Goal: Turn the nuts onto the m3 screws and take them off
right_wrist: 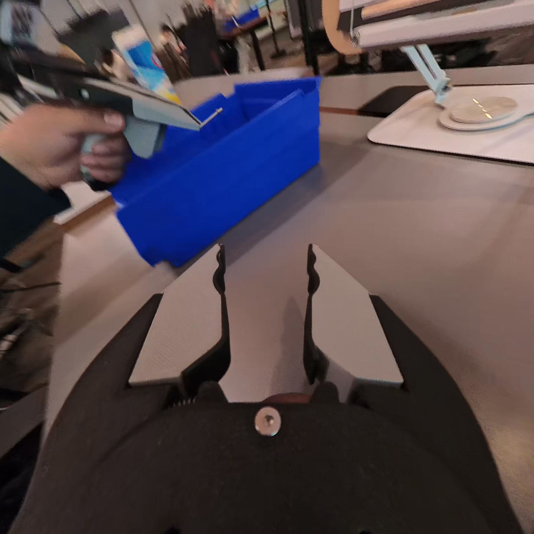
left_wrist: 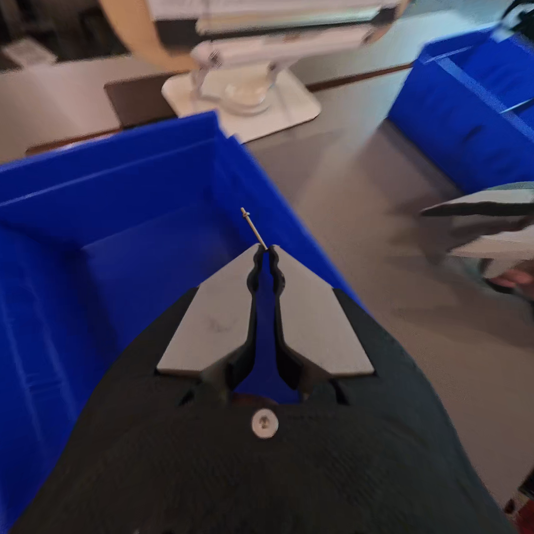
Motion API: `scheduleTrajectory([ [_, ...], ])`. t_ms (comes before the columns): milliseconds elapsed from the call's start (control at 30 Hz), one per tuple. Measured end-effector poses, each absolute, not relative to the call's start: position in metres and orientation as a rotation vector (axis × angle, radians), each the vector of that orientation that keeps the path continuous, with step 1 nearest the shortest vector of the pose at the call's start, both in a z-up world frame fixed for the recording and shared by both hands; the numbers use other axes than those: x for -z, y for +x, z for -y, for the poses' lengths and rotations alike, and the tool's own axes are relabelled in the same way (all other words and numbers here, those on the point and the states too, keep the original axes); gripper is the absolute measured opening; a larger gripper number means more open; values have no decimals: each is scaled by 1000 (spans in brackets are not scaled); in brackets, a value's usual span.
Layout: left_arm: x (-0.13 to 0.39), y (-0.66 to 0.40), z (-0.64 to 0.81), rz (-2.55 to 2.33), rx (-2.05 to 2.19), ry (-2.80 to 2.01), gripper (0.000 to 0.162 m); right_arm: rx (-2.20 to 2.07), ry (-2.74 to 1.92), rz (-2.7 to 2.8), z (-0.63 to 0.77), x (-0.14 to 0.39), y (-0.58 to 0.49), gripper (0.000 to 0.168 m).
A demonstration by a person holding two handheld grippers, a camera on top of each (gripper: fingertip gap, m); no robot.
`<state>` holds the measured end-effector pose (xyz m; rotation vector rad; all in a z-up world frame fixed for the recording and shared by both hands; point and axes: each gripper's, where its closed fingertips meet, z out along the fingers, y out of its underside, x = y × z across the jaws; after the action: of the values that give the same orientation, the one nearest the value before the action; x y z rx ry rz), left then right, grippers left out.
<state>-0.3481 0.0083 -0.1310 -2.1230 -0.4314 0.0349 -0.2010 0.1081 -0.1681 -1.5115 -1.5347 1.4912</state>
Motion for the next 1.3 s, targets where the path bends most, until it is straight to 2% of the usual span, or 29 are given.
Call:
scheduleTrajectory([
  [167,87,-261,-26,209,-17,-1925,2,-1884,-1421,1382,-104,124,-188,51],
  [300,77,-195,-44,54,3,-1822,2,-2195,-1277,1328,-96,93,-171,36],
  [400,85,-169,-58,-22,-72,-1801,2,-2292,-1253,1339,-92,87,-165,42],
  [467,94,-157,-66,-43,-82,-1801,2,-2311,-1243,1322,-93,84,-163,47],
  [733,108,-144,-84,-30,-18,-1797,2,-2303,-1273,1367,-87,92,-166,45],
  [800,110,-146,-87,-20,-26,-1793,2,-2300,-1277,1390,-84,94,-166,36],
  [900,111,-150,-92,-3,-20,-1786,2,-2278,-1300,1402,-85,100,-168,1],
  [1200,128,-159,-109,26,4,-1797,4,-1969,-1314,1455,-99,114,-176,0],
  [1267,131,-157,-115,31,43,-1791,19,-1965,-1300,1459,-98,114,-176,0],
  [1300,132,-156,-118,33,54,-1785,21,-1964,-1303,1463,-98,114,-176,0],
])
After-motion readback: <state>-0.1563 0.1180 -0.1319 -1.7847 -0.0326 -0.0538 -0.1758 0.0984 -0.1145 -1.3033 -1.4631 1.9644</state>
